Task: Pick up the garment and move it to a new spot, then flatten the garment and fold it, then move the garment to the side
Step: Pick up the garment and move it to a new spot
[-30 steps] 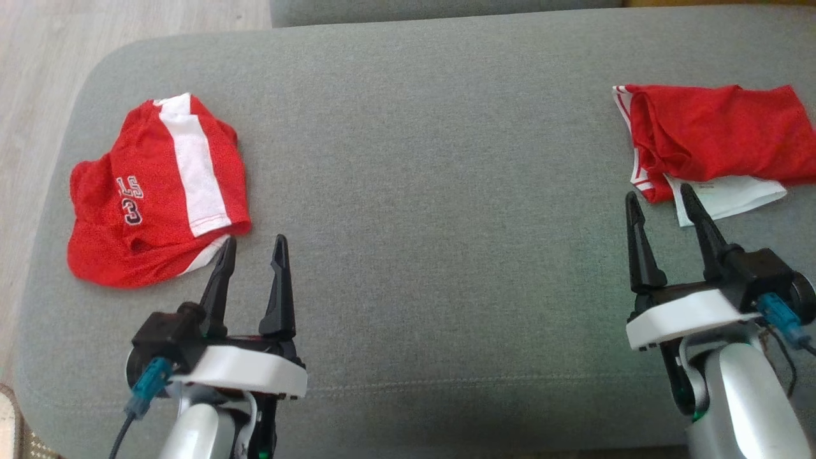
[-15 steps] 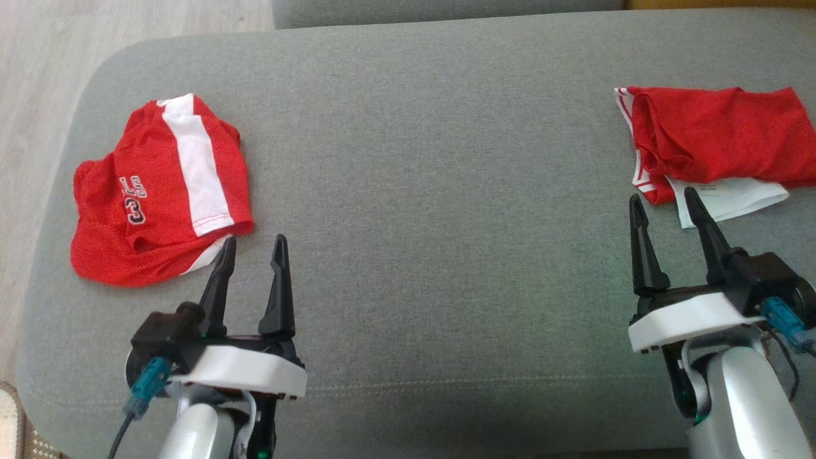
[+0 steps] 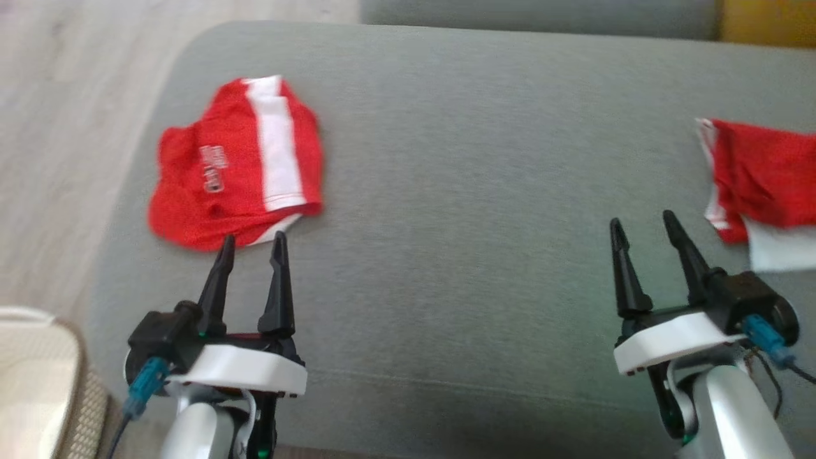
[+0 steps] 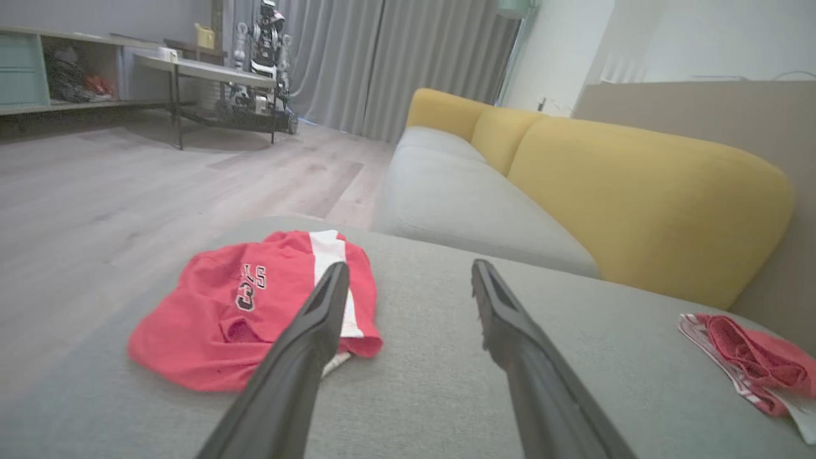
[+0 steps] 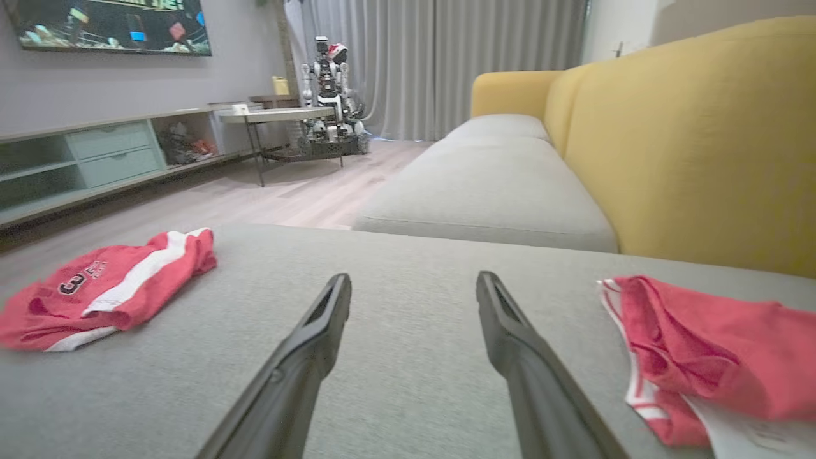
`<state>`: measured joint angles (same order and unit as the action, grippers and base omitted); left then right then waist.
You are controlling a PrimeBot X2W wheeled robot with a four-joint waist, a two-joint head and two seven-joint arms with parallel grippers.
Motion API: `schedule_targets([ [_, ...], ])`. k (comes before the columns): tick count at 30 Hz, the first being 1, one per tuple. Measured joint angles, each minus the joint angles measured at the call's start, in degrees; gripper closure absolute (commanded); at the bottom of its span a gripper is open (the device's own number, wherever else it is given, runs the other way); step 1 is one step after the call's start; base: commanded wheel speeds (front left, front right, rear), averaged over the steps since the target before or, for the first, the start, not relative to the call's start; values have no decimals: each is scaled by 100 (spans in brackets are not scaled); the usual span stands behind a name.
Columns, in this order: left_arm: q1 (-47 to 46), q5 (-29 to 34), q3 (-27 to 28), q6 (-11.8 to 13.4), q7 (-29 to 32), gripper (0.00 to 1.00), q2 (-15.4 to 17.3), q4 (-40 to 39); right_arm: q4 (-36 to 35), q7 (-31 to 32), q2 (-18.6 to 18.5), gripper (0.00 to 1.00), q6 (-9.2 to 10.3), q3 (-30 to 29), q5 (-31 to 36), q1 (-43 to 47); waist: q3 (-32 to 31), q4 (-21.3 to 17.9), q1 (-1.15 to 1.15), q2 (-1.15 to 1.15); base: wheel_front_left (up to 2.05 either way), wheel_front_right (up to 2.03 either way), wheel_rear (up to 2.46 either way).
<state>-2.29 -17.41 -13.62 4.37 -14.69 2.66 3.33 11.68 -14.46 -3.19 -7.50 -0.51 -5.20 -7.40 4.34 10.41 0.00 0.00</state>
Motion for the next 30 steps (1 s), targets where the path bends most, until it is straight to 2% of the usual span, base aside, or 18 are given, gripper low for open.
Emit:
schedule_targets([
  [9,325,-22,172,13,0,0,7,-181,44,-1,8,0,0,423,-15,25,-177,941,0,0,0,0,0],
  [19,522,-21,183,14,0,0,9,-243,77,0,11,0,0,613,-133,129,-280,1703,0,0,0,0,0],
  [30,593,-21,209,118,0,0,11,-331,182,0,15,0,0,800,-170,113,-225,1831,0,0,0,0,0],
])
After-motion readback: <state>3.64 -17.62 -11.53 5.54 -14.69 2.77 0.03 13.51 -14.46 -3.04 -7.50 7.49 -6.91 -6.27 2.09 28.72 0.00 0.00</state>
